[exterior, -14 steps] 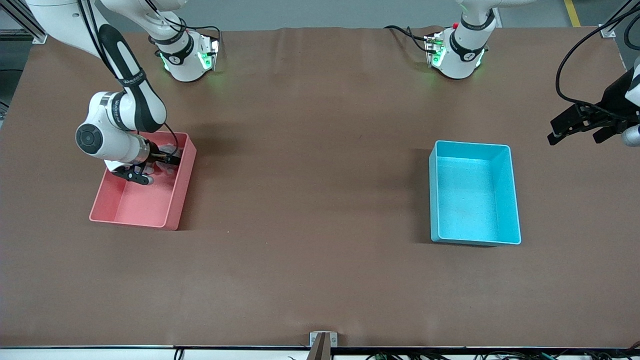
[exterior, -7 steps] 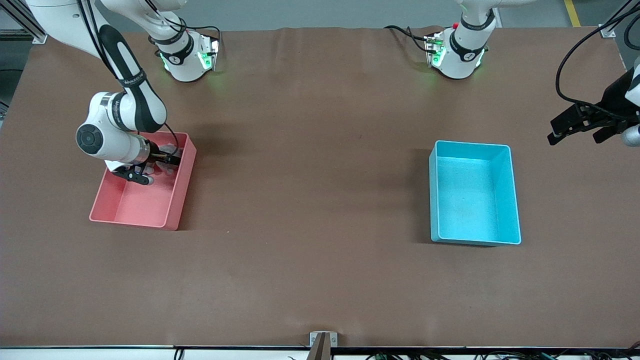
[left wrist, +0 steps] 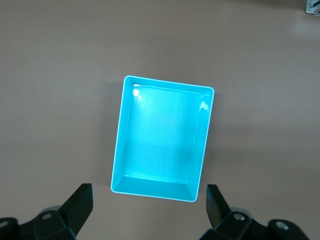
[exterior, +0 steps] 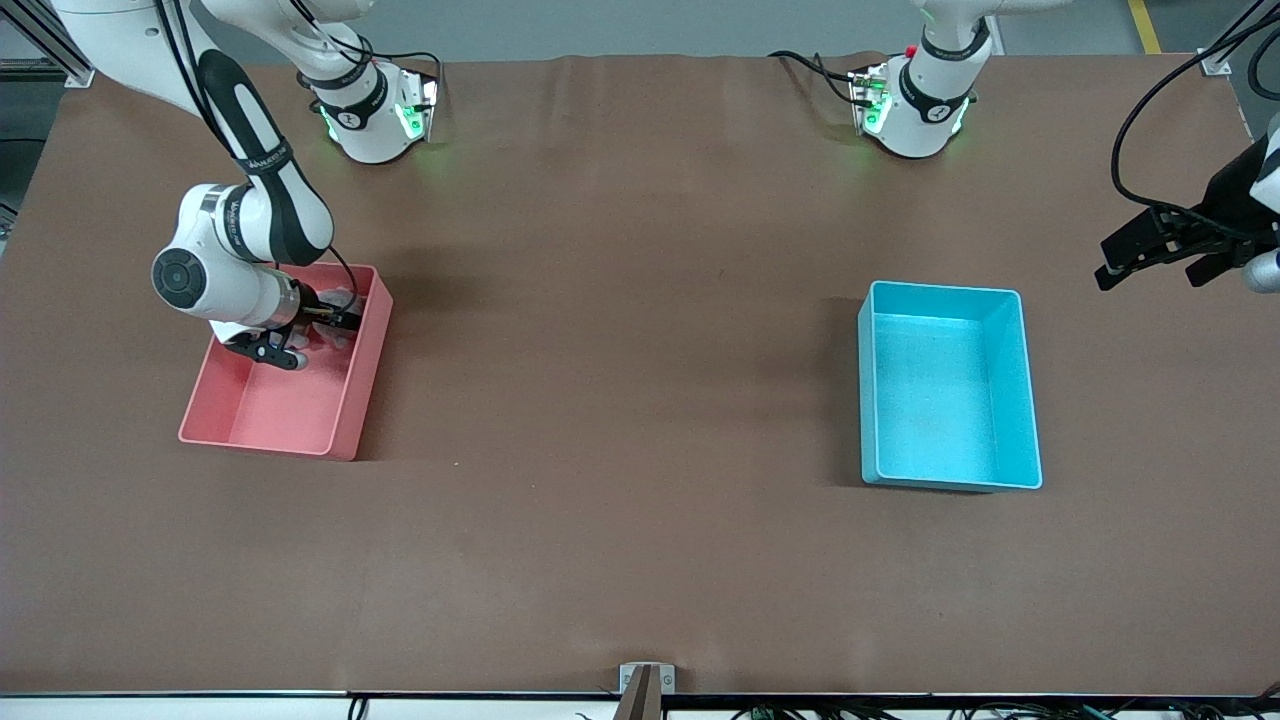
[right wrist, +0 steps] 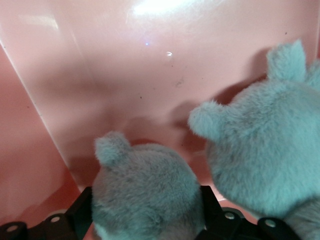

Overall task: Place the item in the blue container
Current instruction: 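Lower the open right gripper onto one gray plush toy, then close the right gripper on the gray plush toy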

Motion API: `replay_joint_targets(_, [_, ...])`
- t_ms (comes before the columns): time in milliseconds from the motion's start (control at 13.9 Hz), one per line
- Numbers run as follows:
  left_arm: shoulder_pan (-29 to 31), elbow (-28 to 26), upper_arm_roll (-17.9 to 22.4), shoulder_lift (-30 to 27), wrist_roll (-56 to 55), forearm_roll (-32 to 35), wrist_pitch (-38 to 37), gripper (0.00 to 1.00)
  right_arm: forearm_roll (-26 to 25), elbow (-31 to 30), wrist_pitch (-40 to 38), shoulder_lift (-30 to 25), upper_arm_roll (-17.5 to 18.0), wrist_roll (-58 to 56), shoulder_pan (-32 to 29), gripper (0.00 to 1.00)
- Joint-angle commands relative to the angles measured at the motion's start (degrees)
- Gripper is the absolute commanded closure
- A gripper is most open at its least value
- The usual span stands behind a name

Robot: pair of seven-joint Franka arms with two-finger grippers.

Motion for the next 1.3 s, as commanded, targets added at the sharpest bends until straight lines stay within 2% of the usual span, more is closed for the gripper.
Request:
replay_joint_targets(0, [-0.3, 0.8, 0.0, 0.3, 0.0, 0.7, -0.1, 0.0, 1.1, -0.5, 0.6, 0.1, 0.3, 0.2, -0.2, 0.25])
replay_joint_targets(577, [-0.3, 0.8, -0.1, 0.3, 0.0, 0.6, -0.1, 0.0, 2.7, -0.4, 0.1, 0.1, 0.3, 0.2, -0.2, 0.46])
replay_joint_targets(1227, [-0.3, 2.1, -0.1, 0.4, 0.0, 0.8, -0.1, 0.0, 2.7, -0.4, 0.1, 0.1, 0.3, 0.2, -0.2, 0.48])
